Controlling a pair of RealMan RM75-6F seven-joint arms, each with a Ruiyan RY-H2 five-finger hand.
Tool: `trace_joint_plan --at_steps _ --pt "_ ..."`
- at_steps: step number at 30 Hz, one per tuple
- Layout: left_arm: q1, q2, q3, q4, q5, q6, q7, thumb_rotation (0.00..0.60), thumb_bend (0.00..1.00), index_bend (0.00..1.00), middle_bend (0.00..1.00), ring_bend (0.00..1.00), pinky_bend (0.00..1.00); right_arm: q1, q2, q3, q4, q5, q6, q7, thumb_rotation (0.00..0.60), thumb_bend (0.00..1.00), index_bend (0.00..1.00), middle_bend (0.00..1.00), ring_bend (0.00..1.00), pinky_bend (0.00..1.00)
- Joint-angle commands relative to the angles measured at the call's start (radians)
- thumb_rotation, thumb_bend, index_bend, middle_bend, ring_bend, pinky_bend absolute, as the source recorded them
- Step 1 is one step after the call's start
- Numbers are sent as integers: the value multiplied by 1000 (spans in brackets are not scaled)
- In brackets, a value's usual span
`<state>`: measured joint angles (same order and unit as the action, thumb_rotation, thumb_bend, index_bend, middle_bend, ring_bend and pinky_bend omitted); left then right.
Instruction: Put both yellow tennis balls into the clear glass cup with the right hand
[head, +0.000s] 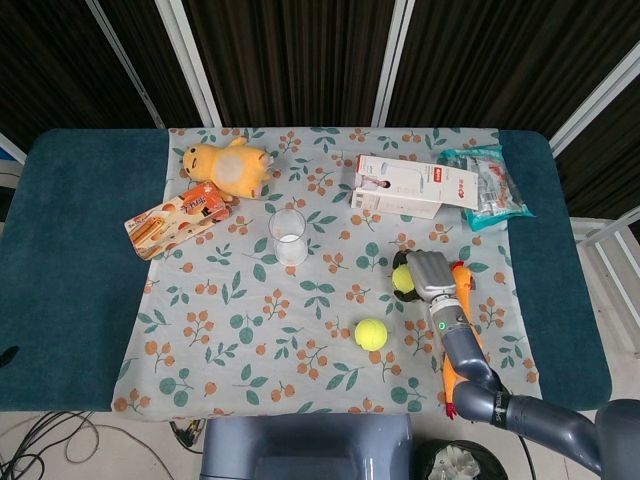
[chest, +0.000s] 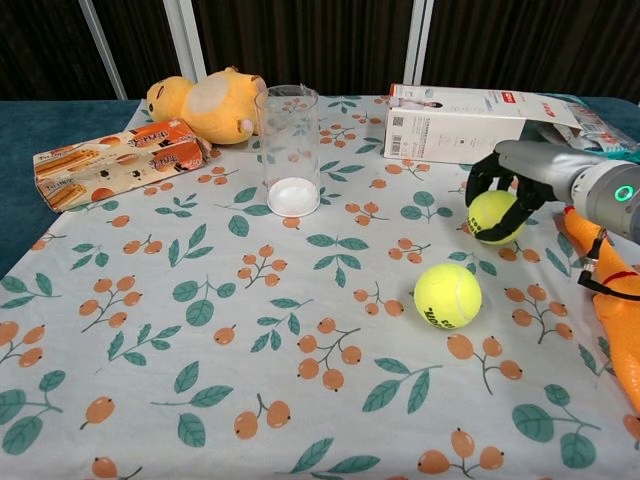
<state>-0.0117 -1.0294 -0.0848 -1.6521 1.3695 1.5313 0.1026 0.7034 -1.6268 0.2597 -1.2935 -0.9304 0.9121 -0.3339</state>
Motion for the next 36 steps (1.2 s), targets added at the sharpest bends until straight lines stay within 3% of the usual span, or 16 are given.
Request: trace_joint_plan --at_steps 1,11,19,29,36 --pt "1 2 -1 0 -2 1 -4 600 8 50 0 0 52 6 16 13 -22 -6 5 4 600 315 524 445 639 543" --pt "0 5 2 -3 2 -4 -11 600 8 50 0 0 52 67 145 112 -174 17 15 -46 600 315 524 445 639 661" --pt "-3 9 -1 1 -6 -14 -27 600 8 50 0 0 52 185 214 230 -252 178 -11 -125 600 315 524 444 639 737" --pt "-3 14 -2 5 -7 -19 -46 600 8 49 0 0 52 370 137 305 -241 334 -5 -172 600 315 524 445 639 803" --pt "-3 19 -3 8 -6 -20 -63 600 8 49 0 0 52 442 71 292 -208 398 22 -197 600 314 524 445 639 842"
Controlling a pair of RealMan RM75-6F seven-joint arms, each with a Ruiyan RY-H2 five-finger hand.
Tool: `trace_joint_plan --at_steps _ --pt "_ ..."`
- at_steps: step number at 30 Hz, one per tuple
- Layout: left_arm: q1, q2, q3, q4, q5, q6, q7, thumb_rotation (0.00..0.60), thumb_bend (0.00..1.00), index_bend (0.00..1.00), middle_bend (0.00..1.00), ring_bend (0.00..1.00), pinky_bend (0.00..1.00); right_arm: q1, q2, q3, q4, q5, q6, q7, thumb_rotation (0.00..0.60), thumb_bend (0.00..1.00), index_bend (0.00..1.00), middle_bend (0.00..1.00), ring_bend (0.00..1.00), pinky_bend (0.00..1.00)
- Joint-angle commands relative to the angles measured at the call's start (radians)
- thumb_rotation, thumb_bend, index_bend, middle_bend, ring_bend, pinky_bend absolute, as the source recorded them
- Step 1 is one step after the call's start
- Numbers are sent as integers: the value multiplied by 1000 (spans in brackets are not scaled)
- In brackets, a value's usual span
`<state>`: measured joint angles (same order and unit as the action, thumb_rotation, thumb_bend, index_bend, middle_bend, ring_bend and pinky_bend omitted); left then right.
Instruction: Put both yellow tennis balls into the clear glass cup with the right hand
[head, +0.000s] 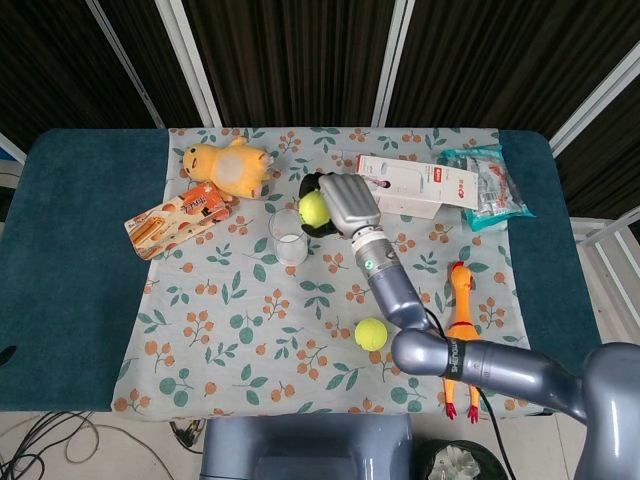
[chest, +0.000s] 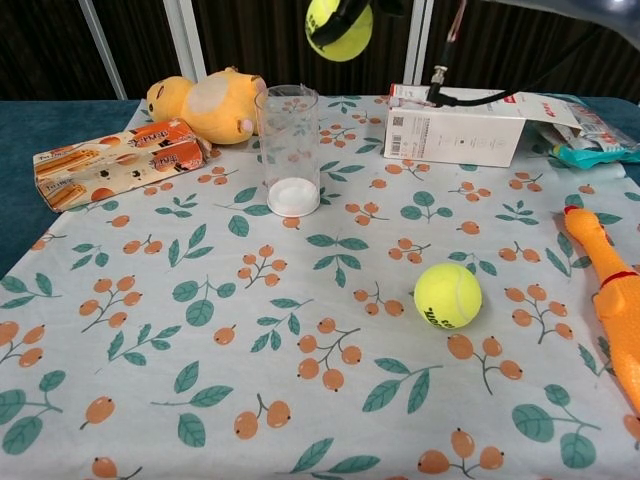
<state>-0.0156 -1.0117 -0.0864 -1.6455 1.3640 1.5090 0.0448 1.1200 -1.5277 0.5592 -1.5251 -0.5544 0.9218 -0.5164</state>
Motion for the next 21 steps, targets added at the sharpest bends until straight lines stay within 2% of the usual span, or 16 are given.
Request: trace_joint_plan --at_steps 1,7,10,17,18,20,21 --pt "2 3 -3 2 -2 4 -9 600 8 49 0 0 52 36 -40 -12 35 31 14 -18 600 315 524 445 639 848" --pt "5 5 -7 4 -12 5 -15 600 8 50 0 0 52 84 -99 -31 94 66 20 -28 600 315 524 445 604 876" --pt "5 6 -8 3 -14 5 -17 600 8 49 0 0 52 101 -122 -39 119 75 22 -29 600 314 520 439 555 891" --pt "8 8 -14 7 -22 13 -22 600 8 50 0 0 52 125 -144 -51 147 108 5 -27 600 310 370 308 422 902" --pt "8 7 -13 7 -22 13 -21 600 8 50 0 0 52 127 -142 -53 145 111 1 -28 600 304 352 290 408 814" --pt "7 7 -12 7 -21 10 -21 600 13 50 0 0 52 134 -138 -54 141 132 -9 -31 600 273 312 244 368 325" --pt "7 7 -12 6 -21 9 -20 600 22 50 0 0 52 138 -135 -54 138 145 -13 -34 600 261 302 231 353 170"
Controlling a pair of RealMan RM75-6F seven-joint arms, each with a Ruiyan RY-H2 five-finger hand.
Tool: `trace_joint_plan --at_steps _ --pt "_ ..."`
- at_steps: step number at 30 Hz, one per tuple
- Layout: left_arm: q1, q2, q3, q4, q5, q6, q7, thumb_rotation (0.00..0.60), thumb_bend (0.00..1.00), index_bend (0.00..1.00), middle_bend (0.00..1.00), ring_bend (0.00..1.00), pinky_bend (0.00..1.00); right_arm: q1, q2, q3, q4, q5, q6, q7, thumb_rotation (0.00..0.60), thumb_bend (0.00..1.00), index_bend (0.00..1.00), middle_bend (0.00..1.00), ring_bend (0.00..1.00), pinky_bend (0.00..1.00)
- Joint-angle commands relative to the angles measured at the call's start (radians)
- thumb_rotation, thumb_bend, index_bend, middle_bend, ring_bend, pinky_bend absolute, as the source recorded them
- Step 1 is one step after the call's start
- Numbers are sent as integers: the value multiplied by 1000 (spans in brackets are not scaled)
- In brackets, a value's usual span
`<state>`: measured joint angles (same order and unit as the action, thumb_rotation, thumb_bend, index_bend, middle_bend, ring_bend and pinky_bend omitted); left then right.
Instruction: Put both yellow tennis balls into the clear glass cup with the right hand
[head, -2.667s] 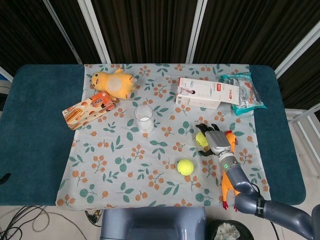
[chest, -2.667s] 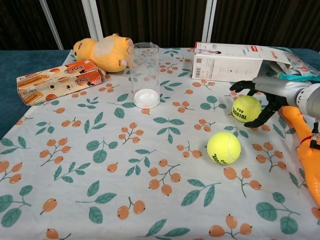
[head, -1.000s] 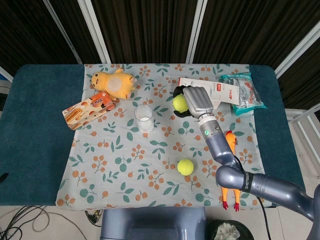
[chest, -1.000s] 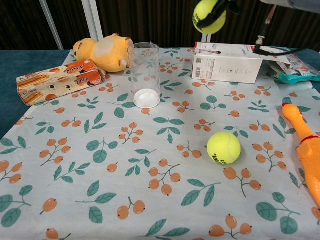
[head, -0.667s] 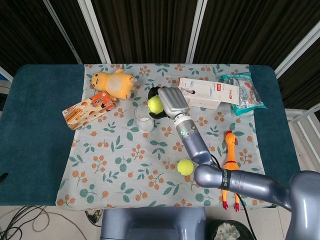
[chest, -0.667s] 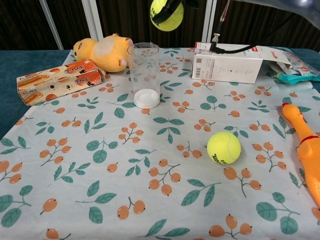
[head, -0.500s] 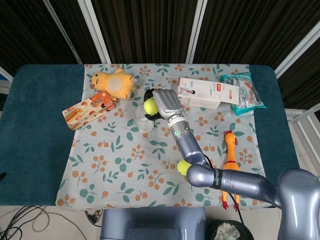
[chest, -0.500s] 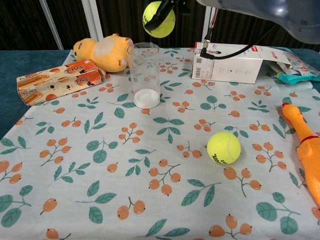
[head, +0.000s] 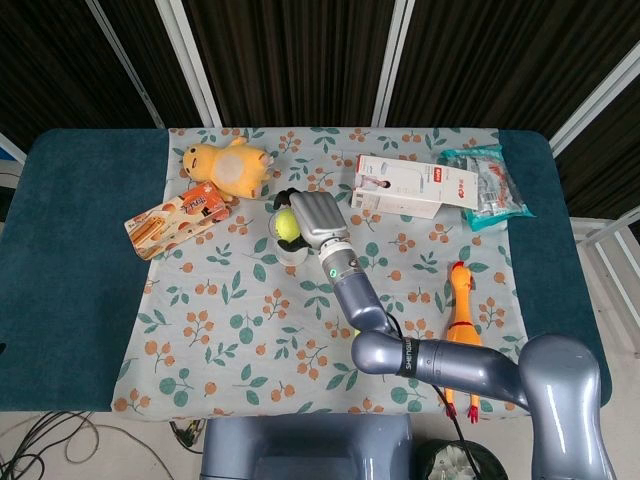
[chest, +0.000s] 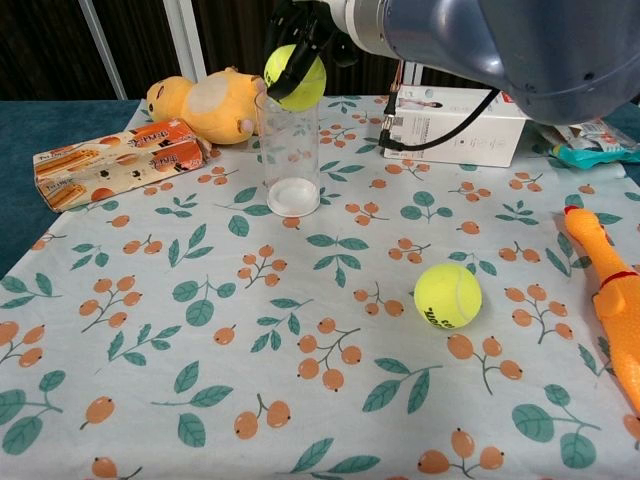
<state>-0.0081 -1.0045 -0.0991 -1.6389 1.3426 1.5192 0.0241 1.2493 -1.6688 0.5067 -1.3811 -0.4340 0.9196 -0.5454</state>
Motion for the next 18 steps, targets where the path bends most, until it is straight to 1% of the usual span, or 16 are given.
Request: trace_joint_plan --at_steps 1,4,7,10,14,16,18 --pt "0 0 1 0 1 -1 2 600 35 50 0 0 52 13 10 -4 -10 43 -17 -11 600 249 285 209 325 75" --pt "1 -1 -1 -1 -3 1 5 600 62 49 0 0 52 27 28 -10 -25 107 -28 -39 600 226 241 154 256 50" --pt "2 0 -2 -3 -5 3 3 600 64 49 0 0 52 37 38 -10 -35 144 -18 -48 600 205 209 116 218 45" --pt "4 2 -3 -4 -7 7 2 600 63 50 0 0 52 45 44 -9 -35 162 -11 -46 600 189 202 106 202 41" --pt "5 3 -4 -5 -9 7 3 600 63 49 0 0 52 43 67 -9 -58 155 3 -40 600 188 201 105 201 40" --pt "5 3 -4 -5 -9 7 3 600 63 49 0 0 53 30 95 -13 -92 140 16 -35 600 188 201 105 201 40" --pt "5 3 -4 -5 -10 6 2 600 64 49 0 0 53 4 135 -22 -148 114 38 -29 600 187 201 105 201 40"
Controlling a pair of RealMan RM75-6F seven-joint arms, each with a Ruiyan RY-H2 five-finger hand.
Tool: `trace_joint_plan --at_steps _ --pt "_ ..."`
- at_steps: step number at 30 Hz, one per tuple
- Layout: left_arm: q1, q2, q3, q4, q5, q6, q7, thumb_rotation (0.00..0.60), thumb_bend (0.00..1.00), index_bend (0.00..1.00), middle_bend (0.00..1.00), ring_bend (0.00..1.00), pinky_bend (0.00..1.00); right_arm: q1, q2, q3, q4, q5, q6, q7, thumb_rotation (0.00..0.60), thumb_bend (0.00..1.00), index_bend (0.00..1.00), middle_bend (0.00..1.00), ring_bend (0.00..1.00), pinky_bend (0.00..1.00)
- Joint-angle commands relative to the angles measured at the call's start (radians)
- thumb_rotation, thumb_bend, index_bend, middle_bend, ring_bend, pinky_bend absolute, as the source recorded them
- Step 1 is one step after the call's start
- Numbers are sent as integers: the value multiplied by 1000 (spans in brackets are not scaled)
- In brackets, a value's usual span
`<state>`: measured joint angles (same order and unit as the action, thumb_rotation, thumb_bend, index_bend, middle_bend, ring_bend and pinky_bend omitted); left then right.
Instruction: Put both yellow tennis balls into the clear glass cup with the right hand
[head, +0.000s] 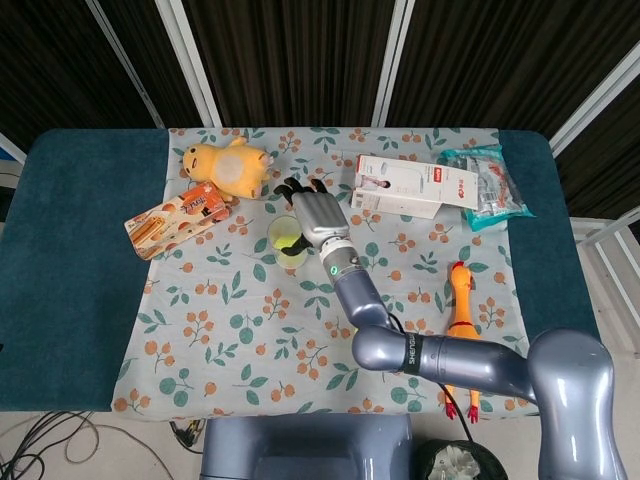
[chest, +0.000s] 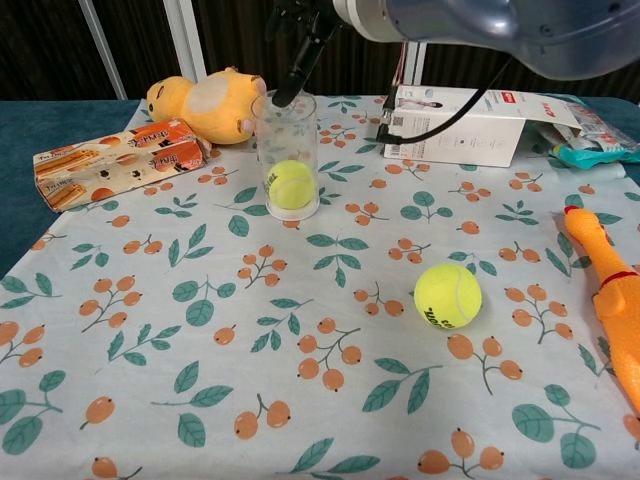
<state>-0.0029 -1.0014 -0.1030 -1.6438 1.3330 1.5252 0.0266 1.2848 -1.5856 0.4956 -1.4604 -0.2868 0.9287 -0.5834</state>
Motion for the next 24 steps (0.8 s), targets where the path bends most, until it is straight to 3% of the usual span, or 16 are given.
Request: trace_joint_plan --at_steps 1,8,12,18,21,24 --pt "0 0 -1 -1 -1 1 0 600 64 49 0 0 52 -55 85 -23 -119 -64 52 12 600 187 201 105 201 40" --pt "3 1 1 -9 5 8 2 600 64 49 0 0 52 -260 227 -146 -377 -297 203 109 600 187 201 105 201 40" --pt "4 -1 -1 -10 0 9 8 600 63 49 0 0 52 -400 246 -289 -455 -478 278 182 600 186 201 105 201 38" --pt "1 -5 2 -14 -1 2 26 600 64 49 0 0 52 -527 153 -438 -372 -729 380 232 600 187 201 105 201 36" --pt "-2 -7 3 -15 -5 -4 36 600 64 49 0 0 52 -573 94 -485 -301 -818 417 250 600 186 201 105 201 36" --pt "-4 -7 4 -17 -8 -10 42 600 63 49 0 0 53 -599 73 -498 -274 -821 388 286 600 186 201 105 201 36"
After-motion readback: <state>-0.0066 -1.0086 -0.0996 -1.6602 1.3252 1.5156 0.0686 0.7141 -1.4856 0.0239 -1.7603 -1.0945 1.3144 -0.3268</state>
